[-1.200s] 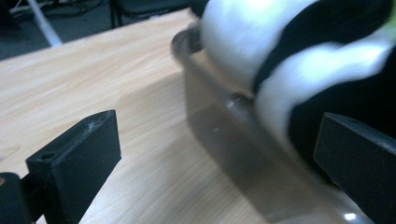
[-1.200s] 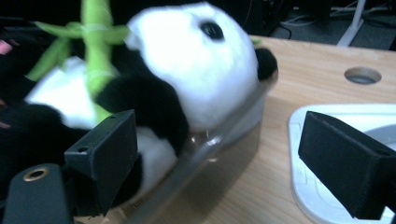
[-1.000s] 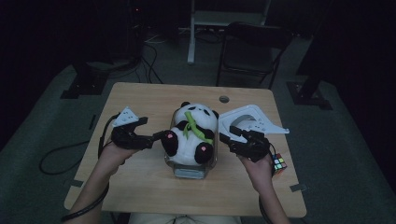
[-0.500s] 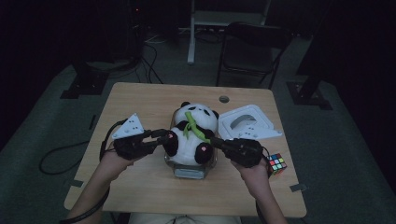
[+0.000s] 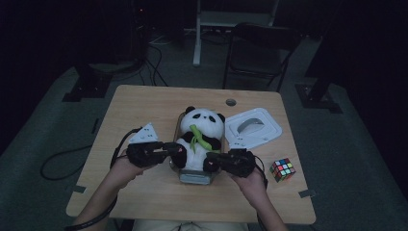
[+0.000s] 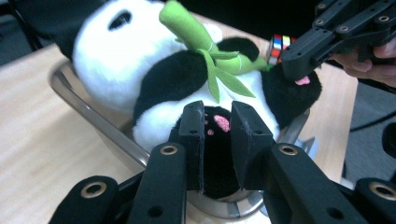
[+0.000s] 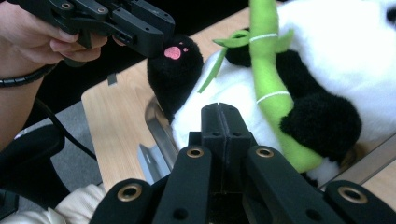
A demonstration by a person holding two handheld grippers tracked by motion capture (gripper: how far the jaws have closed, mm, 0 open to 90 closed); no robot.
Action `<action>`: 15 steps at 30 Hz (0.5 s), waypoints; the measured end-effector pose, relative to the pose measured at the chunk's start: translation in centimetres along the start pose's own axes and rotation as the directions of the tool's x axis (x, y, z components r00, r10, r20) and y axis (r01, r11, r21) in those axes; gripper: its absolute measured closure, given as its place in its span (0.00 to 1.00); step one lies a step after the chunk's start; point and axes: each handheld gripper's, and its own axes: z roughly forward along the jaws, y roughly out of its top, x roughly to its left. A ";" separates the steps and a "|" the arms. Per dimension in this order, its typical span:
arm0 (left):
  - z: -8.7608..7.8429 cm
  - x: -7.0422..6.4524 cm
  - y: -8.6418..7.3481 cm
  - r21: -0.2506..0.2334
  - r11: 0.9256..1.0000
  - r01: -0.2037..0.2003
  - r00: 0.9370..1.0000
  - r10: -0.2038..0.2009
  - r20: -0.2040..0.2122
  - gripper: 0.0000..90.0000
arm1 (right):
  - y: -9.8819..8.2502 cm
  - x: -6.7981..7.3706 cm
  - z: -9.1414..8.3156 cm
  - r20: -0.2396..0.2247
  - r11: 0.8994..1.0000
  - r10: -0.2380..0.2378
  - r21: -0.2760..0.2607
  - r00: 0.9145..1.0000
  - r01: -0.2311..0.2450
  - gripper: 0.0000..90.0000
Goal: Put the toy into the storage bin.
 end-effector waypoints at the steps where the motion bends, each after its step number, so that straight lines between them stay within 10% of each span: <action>1: 0.3 0.1 -0.2 0.012 1.000 0.007 1.000 -0.007 0.004 0.85 | -0.2 -0.1 0.2 -0.002 1.000 0.007 0.007 1.000 -0.007 1.00; 15: 3.7 0.5 -2.2 0.112 0.993 0.037 0.998 -0.042 0.044 0.89 | -2.9 -1.5 3.3 0.012 0.991 0.063 0.114 0.998 -0.064 1.00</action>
